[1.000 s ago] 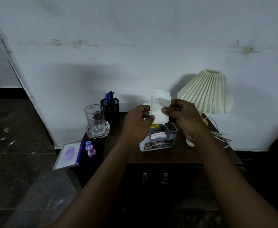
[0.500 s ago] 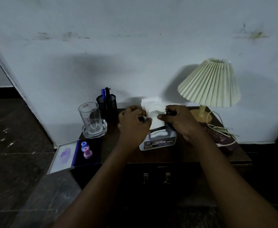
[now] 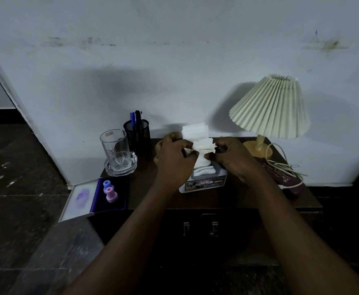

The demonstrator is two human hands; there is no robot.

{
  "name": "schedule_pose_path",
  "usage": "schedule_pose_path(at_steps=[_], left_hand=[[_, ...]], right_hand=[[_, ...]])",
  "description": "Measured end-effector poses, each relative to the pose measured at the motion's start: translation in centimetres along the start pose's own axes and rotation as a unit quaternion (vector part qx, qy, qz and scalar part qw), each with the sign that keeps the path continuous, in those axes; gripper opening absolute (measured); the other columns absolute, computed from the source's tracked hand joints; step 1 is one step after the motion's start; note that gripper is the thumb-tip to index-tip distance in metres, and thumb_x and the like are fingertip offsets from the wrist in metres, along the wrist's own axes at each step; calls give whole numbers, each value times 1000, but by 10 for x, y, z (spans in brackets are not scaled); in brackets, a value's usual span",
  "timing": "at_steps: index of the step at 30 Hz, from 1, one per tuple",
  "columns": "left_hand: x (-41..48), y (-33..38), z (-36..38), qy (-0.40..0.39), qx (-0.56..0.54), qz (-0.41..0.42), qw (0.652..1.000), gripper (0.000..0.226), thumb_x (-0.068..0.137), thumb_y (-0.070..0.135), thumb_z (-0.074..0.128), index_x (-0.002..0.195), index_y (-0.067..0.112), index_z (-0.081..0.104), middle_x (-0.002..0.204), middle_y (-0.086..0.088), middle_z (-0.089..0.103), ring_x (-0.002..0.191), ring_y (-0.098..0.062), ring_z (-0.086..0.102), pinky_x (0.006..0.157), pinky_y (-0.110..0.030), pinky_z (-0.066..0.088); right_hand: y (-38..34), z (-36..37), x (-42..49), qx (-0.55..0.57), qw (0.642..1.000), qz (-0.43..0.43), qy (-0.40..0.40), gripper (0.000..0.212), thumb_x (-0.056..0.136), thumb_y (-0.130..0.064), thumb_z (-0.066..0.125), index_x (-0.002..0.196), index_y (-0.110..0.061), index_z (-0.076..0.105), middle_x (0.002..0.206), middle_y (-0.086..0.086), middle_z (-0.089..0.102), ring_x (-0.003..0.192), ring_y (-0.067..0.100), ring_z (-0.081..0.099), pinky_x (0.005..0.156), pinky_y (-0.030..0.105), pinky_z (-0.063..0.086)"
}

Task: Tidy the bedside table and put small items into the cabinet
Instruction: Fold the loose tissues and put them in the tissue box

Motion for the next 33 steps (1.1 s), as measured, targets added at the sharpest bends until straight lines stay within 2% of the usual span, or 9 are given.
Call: schedule_pose_path(at_steps=[3,8,11,14,17,20,24,28,33], left_hand=[[1,-2,2,-11,31,-11,999,13,85,36,76,97,32,74,146,9,47,139,-22,30,111,-47,32],[-1,-1,1,-33,16,-32,999,15,84,35,75,87,38,61,147,8,45,140,-23,29,101,-40,24],[-1,0,0,-29,4,-28,999,26,81,34,74,102,40,59,141,8,47,137,-23,33,105,-44,32],[-1,-2,2,-49,21,-47,997,47,77,30,76,120,35,58,136,5,47,133,-25,36,106,-48,36],[-6,2,0,6,22,-41,999,43,74,25,74,109,26,49,122,4,47,120,-23,41,94,-43,38],[-16,19,-9,103,25,72,992,25,79,28,65,94,23,46,108,5,47,106,-21,42,85,-40,36],[-32,46,4,78,171,257,948,16,89,41,53,84,26,59,81,9,61,82,-16,57,86,-40,31],[-46,44,32,-29,289,257,922,41,93,49,35,86,23,66,82,4,70,84,-18,65,105,-55,31],[-48,44,38,-44,334,248,908,44,91,48,38,89,19,71,82,1,73,84,-22,68,108,-61,19]], right_hand=[[0,-3,0,7,1000,8,-10,30,76,-21,87,103,-25,77,110,-2,79,108,22,74,101,53,56],[4,-5,3,-11,998,25,48,32,85,-18,82,116,-17,73,109,11,77,104,32,74,97,56,57],[-1,-6,1,-19,997,19,71,27,88,-21,81,113,-16,72,108,13,74,99,33,73,95,55,57],[-14,-13,0,-22,991,-18,132,18,87,-25,82,99,-33,71,115,6,71,106,22,69,99,45,56],[-17,-11,0,-43,990,-39,128,22,86,-24,83,99,-35,69,117,-1,68,105,7,68,95,32,54],[-15,-9,0,-78,988,-43,123,22,85,-22,84,101,-26,69,107,-14,65,96,-14,63,85,16,48],[-14,-13,2,-85,988,-55,117,17,85,-16,82,100,-17,73,113,8,69,102,11,67,96,34,53],[-12,-12,1,-80,988,-32,132,26,82,-25,86,92,-40,68,117,-8,67,106,0,64,99,29,51],[-9,-6,0,-108,987,-21,114,30,84,-27,81,112,-21,74,117,-1,71,106,14,70,97,47,57]])
Point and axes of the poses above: each hand's wrist, its own x-axis towards the middle knuckle, its own z-axis out of the palm, y = z × x, the point moved 5 cm from there along x, towards the middle knuckle
